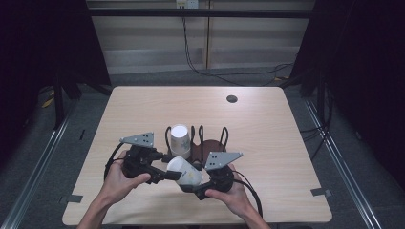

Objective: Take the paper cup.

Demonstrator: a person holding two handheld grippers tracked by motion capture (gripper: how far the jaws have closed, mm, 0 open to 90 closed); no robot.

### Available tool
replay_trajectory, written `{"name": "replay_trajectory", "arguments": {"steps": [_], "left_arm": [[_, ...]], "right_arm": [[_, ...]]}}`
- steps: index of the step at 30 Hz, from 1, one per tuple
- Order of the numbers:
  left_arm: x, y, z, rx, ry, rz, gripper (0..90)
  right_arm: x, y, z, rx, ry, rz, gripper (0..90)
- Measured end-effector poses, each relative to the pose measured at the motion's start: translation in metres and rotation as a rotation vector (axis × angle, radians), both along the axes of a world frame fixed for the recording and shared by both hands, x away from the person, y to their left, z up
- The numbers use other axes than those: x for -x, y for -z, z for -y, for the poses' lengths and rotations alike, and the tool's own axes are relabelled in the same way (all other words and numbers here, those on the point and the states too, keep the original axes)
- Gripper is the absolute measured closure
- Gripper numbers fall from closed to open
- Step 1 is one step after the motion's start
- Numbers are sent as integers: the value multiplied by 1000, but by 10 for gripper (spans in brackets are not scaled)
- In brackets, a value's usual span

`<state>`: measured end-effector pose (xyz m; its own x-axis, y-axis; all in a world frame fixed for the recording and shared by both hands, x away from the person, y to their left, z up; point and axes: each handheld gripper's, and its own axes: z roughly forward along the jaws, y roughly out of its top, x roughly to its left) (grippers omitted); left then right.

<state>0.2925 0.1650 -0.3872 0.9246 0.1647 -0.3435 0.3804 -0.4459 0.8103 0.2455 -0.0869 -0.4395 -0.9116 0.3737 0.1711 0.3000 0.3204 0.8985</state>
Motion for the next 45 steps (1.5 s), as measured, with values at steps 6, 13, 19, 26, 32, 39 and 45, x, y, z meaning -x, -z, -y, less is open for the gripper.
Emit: {"name": "replay_trajectory", "arguments": {"steps": [6,13,19,26,32,39,45], "left_arm": [[1,0,2,-5,-8,28,274],[2,-2,2,-22,-20,58,209],[2,-2,1,-51,-34,98,208],[5,-1,1,-92,-38,135,212],[6,0,0,-109,-50,142,211],[5,6,-3,-149,-53,132,204],[6,8,-8,-154,-62,138,219]], "right_arm": [[-2,-2,4,7,2,-11,299],[-4,-2,9,37,26,-29,303],[-6,-2,13,66,32,-44,307],[-7,-1,16,86,36,-59,308],[-8,-1,17,99,33,-68,311],[-11,0,16,126,28,-89,314],[-11,-2,18,137,17,-93,314]]}}
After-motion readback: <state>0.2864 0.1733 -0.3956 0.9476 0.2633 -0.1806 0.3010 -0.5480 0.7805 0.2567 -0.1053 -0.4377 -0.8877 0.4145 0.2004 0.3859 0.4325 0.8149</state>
